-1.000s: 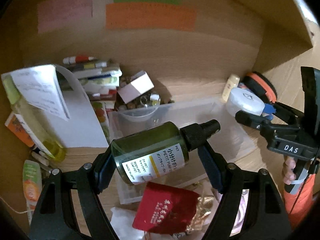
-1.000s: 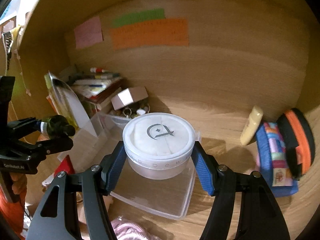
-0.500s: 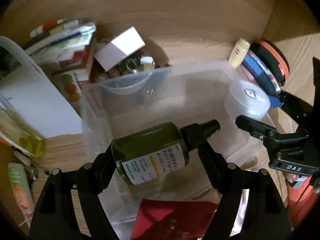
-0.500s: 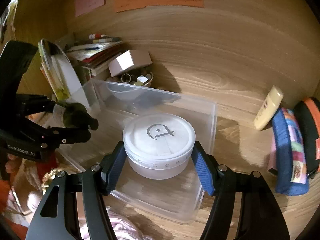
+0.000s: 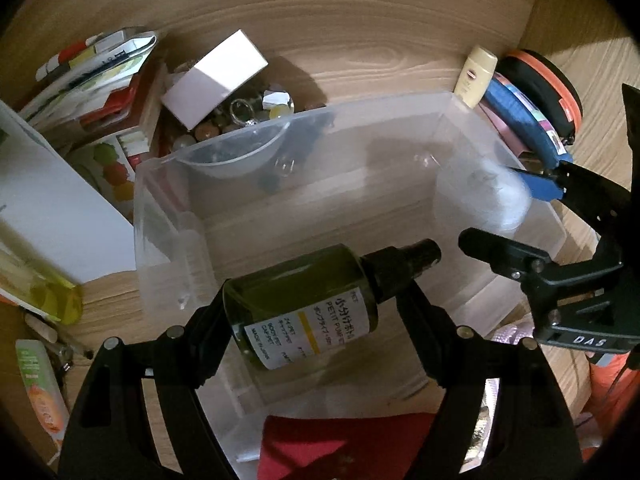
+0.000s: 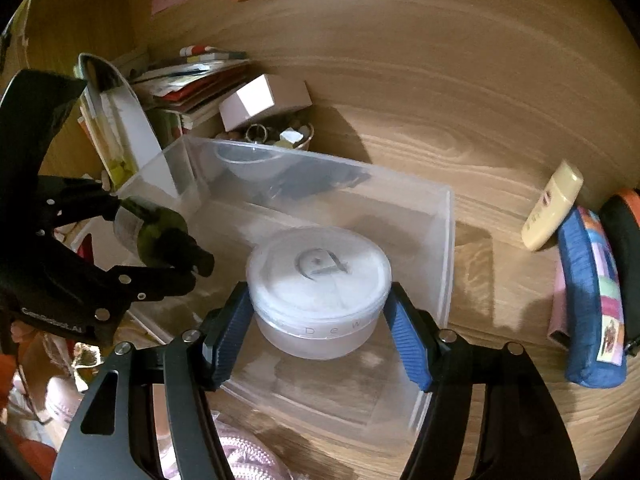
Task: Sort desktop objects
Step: 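Carry both items over the clear box and open both tools to drop them, then grasp the red velvet pouch with the left tool while the right tool grasps the pink rope bag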
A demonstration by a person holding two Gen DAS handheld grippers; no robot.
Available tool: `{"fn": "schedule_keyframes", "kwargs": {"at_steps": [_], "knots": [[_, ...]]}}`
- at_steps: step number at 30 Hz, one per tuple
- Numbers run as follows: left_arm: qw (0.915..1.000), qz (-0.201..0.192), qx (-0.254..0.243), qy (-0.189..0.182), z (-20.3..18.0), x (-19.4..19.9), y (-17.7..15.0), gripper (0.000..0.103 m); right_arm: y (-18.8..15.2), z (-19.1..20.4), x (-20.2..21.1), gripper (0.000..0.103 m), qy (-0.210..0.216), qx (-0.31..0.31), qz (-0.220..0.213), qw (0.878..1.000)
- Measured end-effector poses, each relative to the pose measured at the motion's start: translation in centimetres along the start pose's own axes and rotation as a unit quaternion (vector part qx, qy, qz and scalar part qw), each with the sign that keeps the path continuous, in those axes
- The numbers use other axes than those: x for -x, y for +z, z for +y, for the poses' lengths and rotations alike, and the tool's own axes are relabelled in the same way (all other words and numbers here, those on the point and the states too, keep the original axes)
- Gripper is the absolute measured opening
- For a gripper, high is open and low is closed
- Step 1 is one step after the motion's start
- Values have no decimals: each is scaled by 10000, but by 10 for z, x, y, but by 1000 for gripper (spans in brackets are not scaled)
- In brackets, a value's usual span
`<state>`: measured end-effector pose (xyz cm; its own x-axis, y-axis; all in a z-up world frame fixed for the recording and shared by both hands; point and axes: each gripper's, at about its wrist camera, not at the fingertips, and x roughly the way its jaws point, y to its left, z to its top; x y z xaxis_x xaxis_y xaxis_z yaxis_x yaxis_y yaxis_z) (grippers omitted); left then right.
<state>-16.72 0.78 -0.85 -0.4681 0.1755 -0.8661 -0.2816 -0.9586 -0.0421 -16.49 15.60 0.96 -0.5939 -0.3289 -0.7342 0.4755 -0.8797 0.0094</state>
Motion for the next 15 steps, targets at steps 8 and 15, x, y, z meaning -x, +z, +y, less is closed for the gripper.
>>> {"fn": "schedule_keyframes", "kwargs": {"at_steps": [8, 15], "knots": [[10000, 21, -7, -27, 1, 3, -1, 86, -1, 10, 3, 78, -18, 178, -111, 9998], [9997, -209, 119, -21, 5, 29, -6, 86, 4, 14, 20, 82, 193, 162, -363, 9990]]}}
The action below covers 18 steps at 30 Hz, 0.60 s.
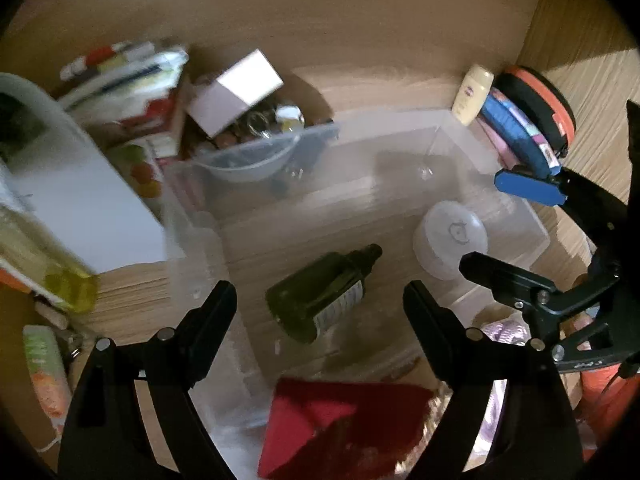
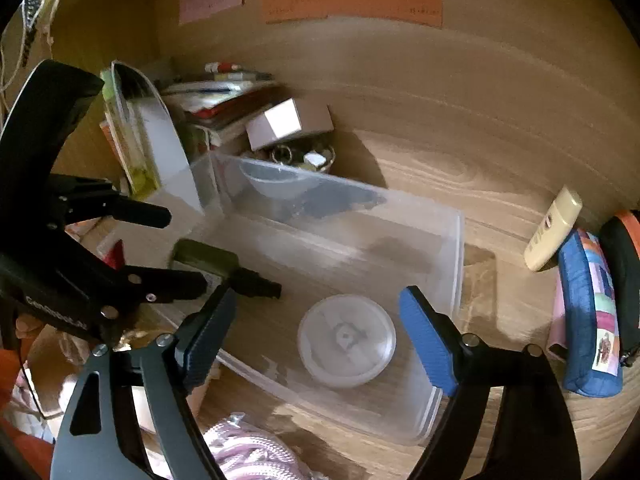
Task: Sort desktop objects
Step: 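Grasp the red velvet pouch with the left tool while the right tool grasps the pink rope bag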
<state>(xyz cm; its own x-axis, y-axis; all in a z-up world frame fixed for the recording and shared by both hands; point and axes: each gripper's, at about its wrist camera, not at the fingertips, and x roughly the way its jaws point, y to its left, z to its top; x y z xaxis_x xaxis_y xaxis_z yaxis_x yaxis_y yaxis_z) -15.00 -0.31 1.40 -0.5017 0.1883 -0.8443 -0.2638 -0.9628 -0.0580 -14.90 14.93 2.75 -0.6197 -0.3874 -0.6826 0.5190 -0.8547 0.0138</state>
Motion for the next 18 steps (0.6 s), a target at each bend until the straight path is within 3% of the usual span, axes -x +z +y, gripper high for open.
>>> {"fn": "schedule_keyframes", "kwargs": {"at_steps": [8, 13, 18], "knots": [[9989, -410, 110, 176, 12, 44, -16, 95, 5, 11, 22, 82, -21, 158, -266, 9995], [9990, -341, 122, 243, 14, 49, -36, 95, 1, 17, 41, 88, -64, 218, -340, 9992], [9993, -238, -8, 289, 11, 45, -60, 95, -26, 26, 59, 93, -367, 251, -213, 9988]]}}
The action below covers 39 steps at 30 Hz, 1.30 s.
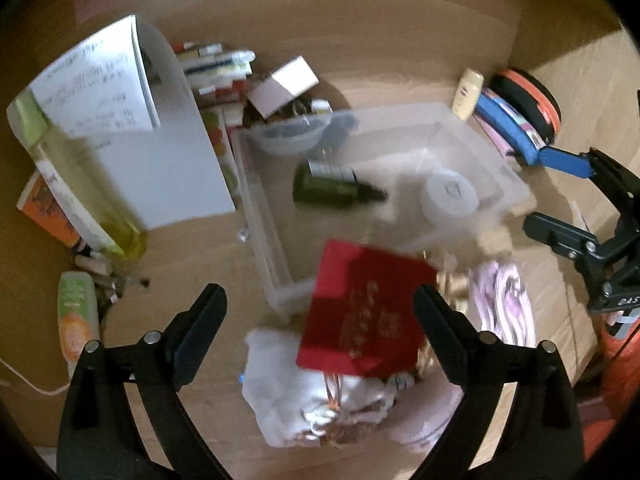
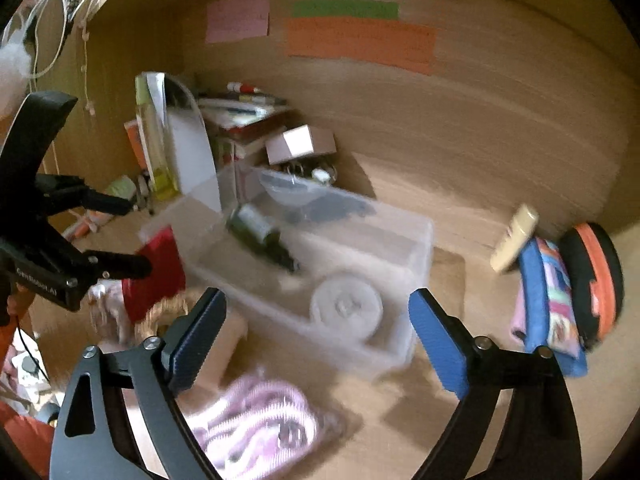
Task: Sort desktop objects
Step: 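Grasp the red velvet pouch with the left tool while the right tool grasps the pink rope bag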
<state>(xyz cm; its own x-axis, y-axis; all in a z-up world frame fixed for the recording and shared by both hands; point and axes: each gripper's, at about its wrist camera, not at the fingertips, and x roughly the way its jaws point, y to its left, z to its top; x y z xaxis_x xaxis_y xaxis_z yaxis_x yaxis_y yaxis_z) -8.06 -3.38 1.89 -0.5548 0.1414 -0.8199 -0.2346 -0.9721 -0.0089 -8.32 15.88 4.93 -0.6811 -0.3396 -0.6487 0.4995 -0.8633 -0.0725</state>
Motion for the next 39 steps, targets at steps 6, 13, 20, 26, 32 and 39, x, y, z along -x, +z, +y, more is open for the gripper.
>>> {"fn": "schedule_keyframes", "kwargs": {"at_steps": [6, 13, 20, 26, 32, 39], "knots": [[9994, 140, -48, -326, -8, -9, -15, 95, -38, 25, -1, 95, -423, -207, 364, 9982], [9980, 58, -389, -493, -29, -12, -20, 95, -61, 37, -16, 96, -577, -905, 712, 9917], [9985, 0, -523, -180, -35, -21, -26, 95, -74, 35, -41, 97, -464, -1059, 1300, 9848], [9991, 68, -368, -207, -23, -25, -27, 95, -85, 9, -35, 103, -217, -1221, 1449, 9816], [9971, 276, -176, -686, -19, -36, -19, 97, -85, -4, -36, 103, -27, -1425, 1477, 9787], [9952, 171, -40, -965, -23, -37, -19, 93, -85, 15, -34, 68, -59, -705, 1236, 9898]]}}
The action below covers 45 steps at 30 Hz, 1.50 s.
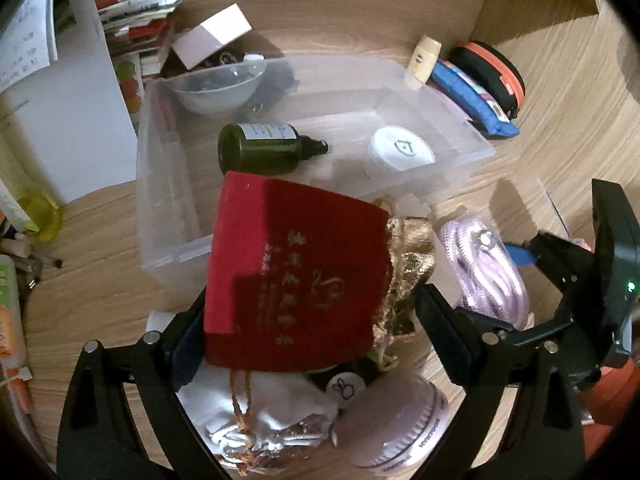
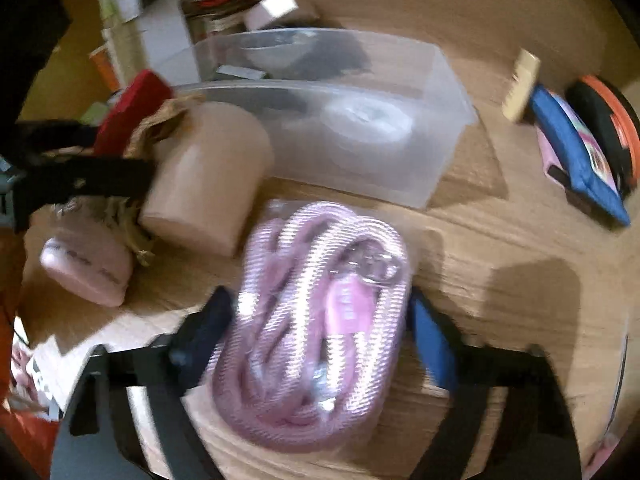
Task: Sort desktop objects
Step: 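Grasp the red velvet pouch with the left tool while the right tool grasps the pink rope bag, then lift both items and release them into the clear box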
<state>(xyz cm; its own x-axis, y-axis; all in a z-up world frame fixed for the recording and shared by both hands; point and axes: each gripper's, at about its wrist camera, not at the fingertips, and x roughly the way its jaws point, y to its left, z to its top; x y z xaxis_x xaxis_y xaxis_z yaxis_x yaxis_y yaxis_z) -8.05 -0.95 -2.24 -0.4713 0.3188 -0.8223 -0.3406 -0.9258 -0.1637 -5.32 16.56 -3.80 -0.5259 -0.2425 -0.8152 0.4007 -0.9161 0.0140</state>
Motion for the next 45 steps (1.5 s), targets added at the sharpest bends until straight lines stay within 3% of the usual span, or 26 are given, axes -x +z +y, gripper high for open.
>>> {"fn": "schedule_keyframes", "kwargs": {"at_steps": [4, 7, 10, 25, 33, 45], "knots": [[9999, -72, -125, 91, -6, 7, -4, 56, -3, -5, 5, 56, 209, -95, -23, 9997], [9994, -104, -138, 308, -4, 7, -8, 46, -5, -15, 12, 50, 375, -311, -112, 9987], [9994, -87, 52, 325, 4, 9, -14, 36, -6, -24, 21, 49, 608, -551, -255, 9963], [9933, -980, 228, 566, 5, 74, -2, 36, 32, -31, 83, 49, 246, -421, -1377, 9893], [9882, -1335, 305, 680, 6, 91, 20, 36, 68, -38, 95, 49, 354, -494, -1832, 9812], [9833, -1606, 366, 775, 10, 97, 52, 36, 124, -31, 78, 49, 456, -233, -1887, 9807]]}}
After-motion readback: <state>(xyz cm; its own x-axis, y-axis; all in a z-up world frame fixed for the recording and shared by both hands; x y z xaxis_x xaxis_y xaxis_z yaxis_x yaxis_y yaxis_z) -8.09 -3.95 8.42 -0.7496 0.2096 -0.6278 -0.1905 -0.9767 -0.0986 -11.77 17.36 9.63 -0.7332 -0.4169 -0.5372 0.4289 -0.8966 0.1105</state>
